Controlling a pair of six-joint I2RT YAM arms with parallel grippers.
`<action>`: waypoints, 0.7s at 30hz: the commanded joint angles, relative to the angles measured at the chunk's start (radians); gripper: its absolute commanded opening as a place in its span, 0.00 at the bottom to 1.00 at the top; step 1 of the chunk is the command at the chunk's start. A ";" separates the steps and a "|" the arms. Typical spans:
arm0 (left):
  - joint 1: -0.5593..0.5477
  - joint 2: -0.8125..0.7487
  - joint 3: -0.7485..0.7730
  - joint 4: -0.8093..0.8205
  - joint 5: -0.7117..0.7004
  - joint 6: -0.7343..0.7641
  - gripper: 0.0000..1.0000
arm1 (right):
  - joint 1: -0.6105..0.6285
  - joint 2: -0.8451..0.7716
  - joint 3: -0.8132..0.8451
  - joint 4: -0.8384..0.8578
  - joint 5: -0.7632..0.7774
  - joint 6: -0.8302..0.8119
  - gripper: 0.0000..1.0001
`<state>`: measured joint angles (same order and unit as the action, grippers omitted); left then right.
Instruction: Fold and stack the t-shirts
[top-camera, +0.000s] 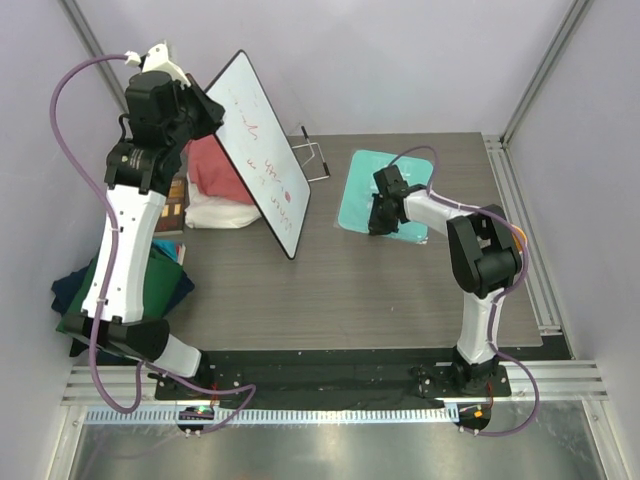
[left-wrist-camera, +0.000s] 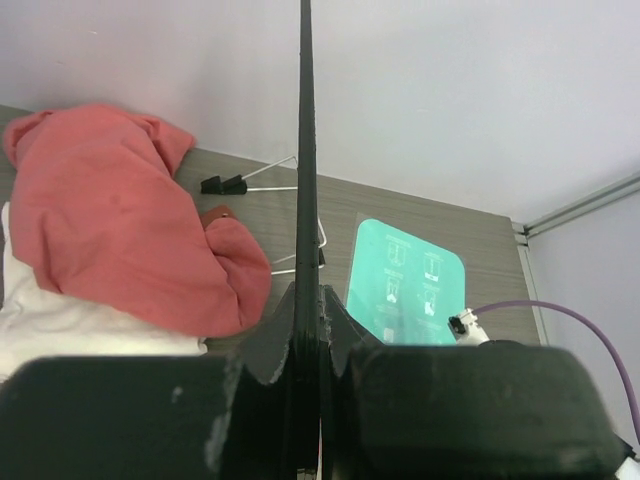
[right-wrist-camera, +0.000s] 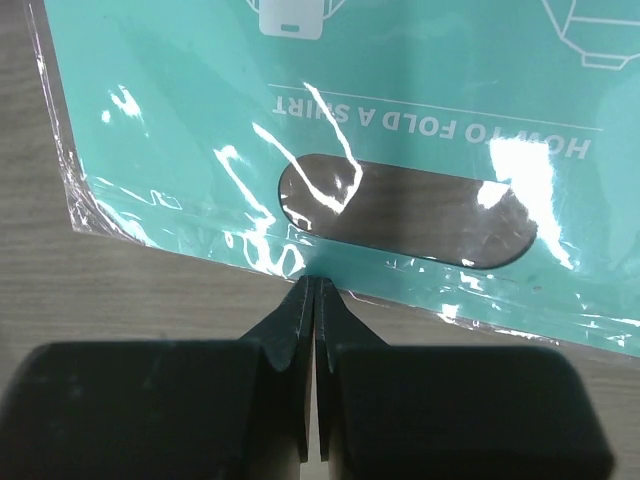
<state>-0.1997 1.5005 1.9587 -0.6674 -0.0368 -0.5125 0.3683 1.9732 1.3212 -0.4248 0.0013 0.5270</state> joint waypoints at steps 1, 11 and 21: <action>0.003 -0.102 0.037 0.175 -0.029 -0.021 0.00 | -0.046 0.110 0.053 -0.046 0.080 -0.058 0.05; 0.003 -0.126 0.023 0.157 -0.055 -0.009 0.00 | -0.098 0.208 0.156 -0.063 0.085 -0.087 0.01; 0.003 -0.164 0.020 0.131 -0.150 0.038 0.00 | -0.140 0.257 0.256 -0.101 0.069 -0.099 0.01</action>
<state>-0.2001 1.4303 1.9347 -0.7193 -0.1219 -0.4797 0.2466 2.1540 1.5787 -0.4263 0.0051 0.4683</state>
